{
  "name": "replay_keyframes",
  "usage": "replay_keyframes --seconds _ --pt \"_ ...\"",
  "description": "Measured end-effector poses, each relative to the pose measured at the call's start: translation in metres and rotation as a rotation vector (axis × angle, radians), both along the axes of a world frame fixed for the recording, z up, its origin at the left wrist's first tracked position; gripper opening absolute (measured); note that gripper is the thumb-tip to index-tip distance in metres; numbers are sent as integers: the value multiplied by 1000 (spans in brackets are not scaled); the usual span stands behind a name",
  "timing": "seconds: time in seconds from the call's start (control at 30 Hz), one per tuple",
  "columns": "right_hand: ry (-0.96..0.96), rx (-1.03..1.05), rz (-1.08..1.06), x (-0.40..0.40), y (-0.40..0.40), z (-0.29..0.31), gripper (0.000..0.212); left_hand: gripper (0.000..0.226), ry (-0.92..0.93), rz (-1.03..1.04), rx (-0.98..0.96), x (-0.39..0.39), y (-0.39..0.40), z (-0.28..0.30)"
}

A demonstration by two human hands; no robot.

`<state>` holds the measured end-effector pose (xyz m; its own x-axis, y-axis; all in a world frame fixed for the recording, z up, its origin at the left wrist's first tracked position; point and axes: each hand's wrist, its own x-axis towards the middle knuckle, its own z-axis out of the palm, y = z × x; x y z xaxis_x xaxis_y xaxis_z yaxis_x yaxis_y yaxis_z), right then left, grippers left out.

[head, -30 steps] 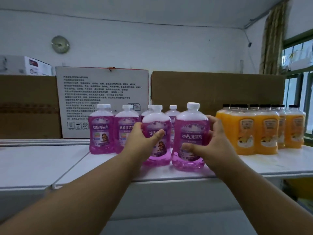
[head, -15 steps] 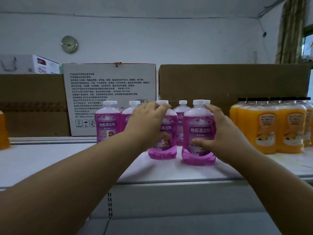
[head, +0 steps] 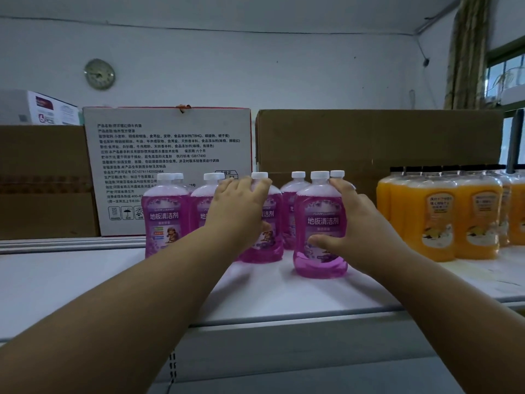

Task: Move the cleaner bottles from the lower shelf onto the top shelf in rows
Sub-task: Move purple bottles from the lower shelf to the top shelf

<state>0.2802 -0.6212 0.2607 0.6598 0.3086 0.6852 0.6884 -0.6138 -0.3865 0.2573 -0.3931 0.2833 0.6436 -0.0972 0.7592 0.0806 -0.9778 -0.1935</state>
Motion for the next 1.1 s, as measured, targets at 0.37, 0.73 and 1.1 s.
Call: replay_keyframes --seconds 0.37,0.73,1.1 --pt "30 -90 -31 3 -4 6 110 91 25 32 -15 -14 -8 -2" --pt "14 -149 -196 48 32 9 107 62 553 -113 -302 -55 -34 -56" --pt "13 -89 -170 58 39 -5 104 59 609 -63 -297 -53 -36 -57"
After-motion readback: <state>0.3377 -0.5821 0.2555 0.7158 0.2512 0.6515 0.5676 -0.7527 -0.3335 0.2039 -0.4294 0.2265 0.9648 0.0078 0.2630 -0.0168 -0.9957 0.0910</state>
